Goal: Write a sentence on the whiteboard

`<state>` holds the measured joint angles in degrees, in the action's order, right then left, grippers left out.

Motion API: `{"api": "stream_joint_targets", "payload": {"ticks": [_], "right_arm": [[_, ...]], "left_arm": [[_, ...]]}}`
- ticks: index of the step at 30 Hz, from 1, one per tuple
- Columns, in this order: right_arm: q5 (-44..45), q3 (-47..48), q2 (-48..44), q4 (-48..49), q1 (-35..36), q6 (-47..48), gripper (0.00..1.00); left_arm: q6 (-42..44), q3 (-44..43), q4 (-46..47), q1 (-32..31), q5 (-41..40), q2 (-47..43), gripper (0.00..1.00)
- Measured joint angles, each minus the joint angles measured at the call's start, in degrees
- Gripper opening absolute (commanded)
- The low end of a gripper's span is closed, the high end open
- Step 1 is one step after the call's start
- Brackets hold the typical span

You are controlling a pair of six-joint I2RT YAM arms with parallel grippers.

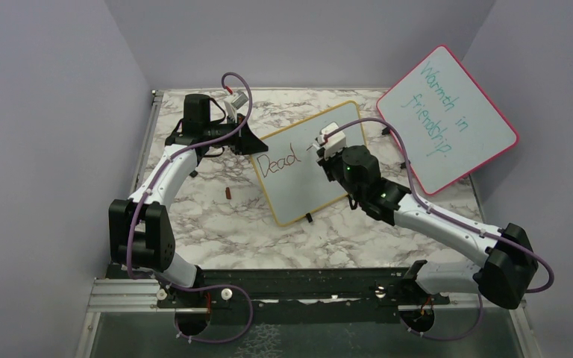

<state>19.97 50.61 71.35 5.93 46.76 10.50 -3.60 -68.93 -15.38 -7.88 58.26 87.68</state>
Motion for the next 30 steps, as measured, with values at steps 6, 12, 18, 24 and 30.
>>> {"api": "stream_joint_targets", "payload": {"ticks": [6, 12, 18, 24, 30], "right_arm": [[-1.33, 0.02, 0.20, 0.04, 0.00, 0.00, 0.01], [-1.49, 0.87, 0.90, 0.68, 0.00, 0.04, 0.01], [-1.44, 0.87, 2.05, 1.77, 0.00, 0.04, 0.00], [-1.44, 0.90, 2.14, 1.73, 0.00, 0.00, 0.01], [-1.88, 0.87, 2.03, 1.31, 0.00, -0.22, 0.01]], "left_arm": [[0.00, 0.00, -0.04, 0.00, 0.00, 0.00, 0.00], [0.00, -0.02, -0.09, 0.00, 0.02, 0.00, 0.00], [0.02, -0.04, -0.11, 0.02, -0.02, 0.00, 0.00], [0.02, -0.04, -0.15, 0.15, 0.00, 0.04, 0.00], [0.02, -0.04, -0.15, 0.15, 0.00, 0.04, 0.00]]}}
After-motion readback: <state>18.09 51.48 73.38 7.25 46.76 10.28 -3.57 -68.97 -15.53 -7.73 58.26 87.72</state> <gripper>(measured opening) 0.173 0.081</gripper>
